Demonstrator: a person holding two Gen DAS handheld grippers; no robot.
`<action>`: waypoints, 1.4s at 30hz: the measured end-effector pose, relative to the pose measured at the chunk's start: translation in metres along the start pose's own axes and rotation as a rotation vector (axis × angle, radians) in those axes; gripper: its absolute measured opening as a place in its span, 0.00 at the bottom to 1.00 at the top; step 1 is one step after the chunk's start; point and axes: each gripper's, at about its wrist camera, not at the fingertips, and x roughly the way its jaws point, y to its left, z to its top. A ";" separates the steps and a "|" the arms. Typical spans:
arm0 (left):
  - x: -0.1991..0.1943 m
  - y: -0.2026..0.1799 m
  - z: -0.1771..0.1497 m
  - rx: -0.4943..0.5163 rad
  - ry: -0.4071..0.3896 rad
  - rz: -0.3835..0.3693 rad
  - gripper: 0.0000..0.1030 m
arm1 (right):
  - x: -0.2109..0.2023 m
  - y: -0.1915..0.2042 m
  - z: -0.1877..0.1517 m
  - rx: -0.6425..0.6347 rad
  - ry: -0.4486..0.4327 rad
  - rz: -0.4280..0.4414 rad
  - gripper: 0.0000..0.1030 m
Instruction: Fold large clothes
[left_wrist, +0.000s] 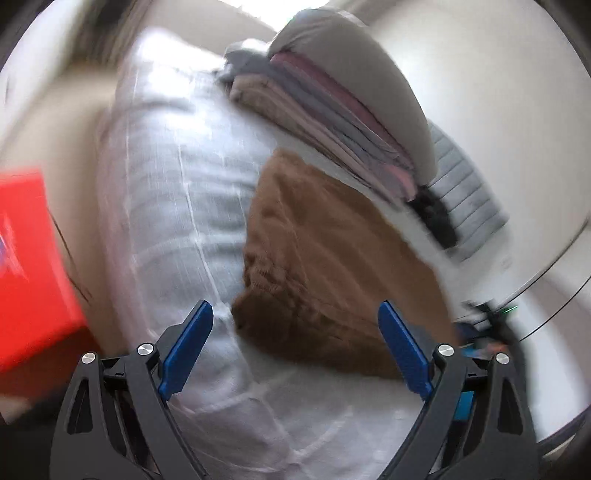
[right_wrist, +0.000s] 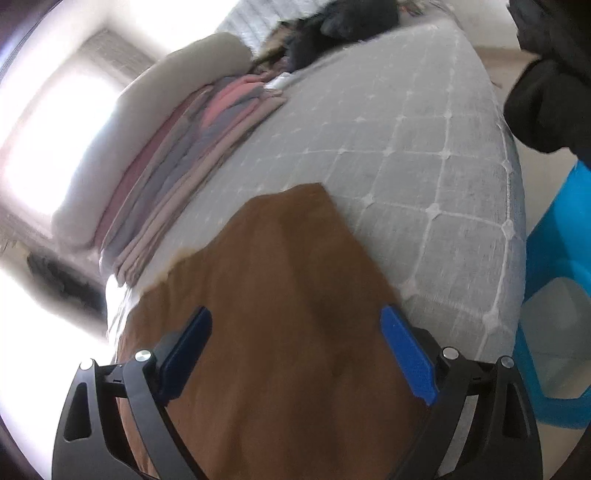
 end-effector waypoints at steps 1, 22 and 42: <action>-0.001 -0.007 -0.001 0.052 -0.018 0.032 0.85 | -0.005 0.004 -0.008 -0.016 -0.014 0.016 0.87; 0.031 0.039 -0.017 -0.290 0.239 -0.254 0.85 | 0.046 0.088 -0.090 -0.401 0.154 -0.134 0.89; 0.076 0.048 -0.035 -0.773 0.171 -0.355 0.86 | 0.000 0.062 -0.072 -0.251 0.071 0.033 0.91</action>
